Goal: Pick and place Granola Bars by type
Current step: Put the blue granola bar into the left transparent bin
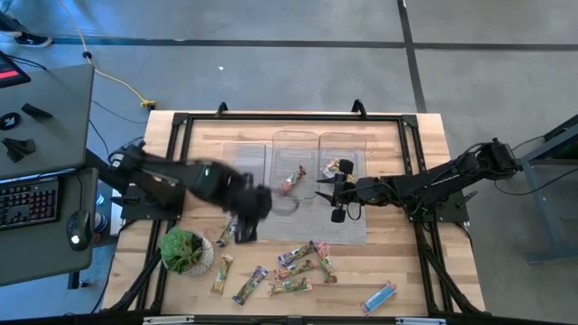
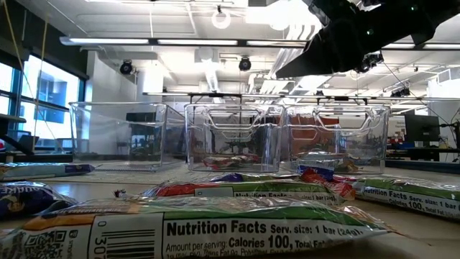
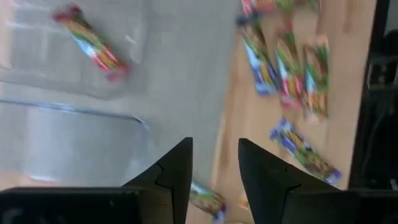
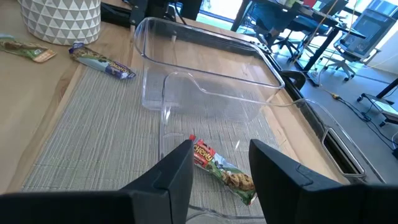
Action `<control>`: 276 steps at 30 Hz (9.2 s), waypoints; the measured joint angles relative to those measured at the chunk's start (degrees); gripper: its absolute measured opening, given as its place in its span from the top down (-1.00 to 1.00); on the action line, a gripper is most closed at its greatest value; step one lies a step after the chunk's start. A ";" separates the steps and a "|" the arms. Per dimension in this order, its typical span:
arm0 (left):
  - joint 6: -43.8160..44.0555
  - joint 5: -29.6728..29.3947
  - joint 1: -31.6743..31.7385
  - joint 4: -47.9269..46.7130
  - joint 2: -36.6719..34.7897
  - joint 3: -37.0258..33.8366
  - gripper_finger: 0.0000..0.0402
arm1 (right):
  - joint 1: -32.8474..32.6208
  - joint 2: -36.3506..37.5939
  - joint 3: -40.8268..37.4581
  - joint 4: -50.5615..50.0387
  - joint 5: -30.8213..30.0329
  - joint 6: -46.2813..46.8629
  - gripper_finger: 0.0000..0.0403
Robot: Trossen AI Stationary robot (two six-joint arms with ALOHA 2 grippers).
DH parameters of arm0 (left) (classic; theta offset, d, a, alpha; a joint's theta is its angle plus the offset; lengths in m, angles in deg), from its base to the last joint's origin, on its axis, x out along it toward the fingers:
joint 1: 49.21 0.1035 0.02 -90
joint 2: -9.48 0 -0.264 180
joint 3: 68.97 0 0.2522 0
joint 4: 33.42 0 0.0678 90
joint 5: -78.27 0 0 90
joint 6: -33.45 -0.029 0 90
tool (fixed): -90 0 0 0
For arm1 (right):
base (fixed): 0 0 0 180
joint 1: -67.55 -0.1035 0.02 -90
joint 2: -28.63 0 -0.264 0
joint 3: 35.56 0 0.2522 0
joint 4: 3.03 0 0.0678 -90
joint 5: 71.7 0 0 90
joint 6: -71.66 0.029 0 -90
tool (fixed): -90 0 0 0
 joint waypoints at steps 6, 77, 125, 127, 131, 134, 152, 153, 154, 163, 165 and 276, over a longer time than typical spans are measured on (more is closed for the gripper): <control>19.12 -6.06 -7.62 -3.31 0.04 -7.53 0.39 | 0.00 0.00 0.00 -0.02 0.00 0.00 0.30; 40.81 8.15 0.05 32.50 13.86 -33.66 0.39 | 0.00 0.00 0.00 -0.09 0.00 0.00 0.30; 36.23 12.19 -9.83 25.96 13.27 -32.49 0.01 | 0.00 0.00 -0.01 -0.04 0.00 0.00 0.30; 35.86 12.81 -9.83 26.12 13.11 -32.47 -0.10 | 0.00 0.00 0.00 -0.04 0.00 0.00 0.30; 37.14 15.24 -9.85 27.21 12.98 -32.56 -0.19 | 0.00 0.00 0.00 -0.05 0.00 0.00 0.30; 37.21 15.82 -9.85 26.29 12.61 -31.74 -0.20 | 0.00 0.00 0.00 -0.05 0.00 0.00 0.30; 41.68 12.31 -10.76 21.21 14.61 -28.89 -0.20 | 0.00 -0.02 0.00 -0.13 0.00 0.00 0.30; 42.27 12.22 -11.04 19.14 14.67 -27.98 -0.20 | 0.00 -0.02 0.00 -0.13 0.00 0.00 0.30; 42.67 11.96 -11.36 17.78 14.66 -27.03 -0.20 | 0.00 -0.02 0.00 -0.11 -0.02 0.00 0.30; 50.19 11.53 -14.28 14.69 14.51 -26.19 -0.20 | 0.00 -0.02 0.00 -0.07 -0.01 0.00 0.30; 53.31 12.81 -14.97 16.36 14.51 -27.10 -0.20 | 0.00 -0.02 0.00 -0.08 0.00 0.00 0.30; 59.32 1.37 -19.56 20.67 19.06 -24.72 -0.02 | 0.00 -0.02 0.00 -0.44 0.18 0.00 0.30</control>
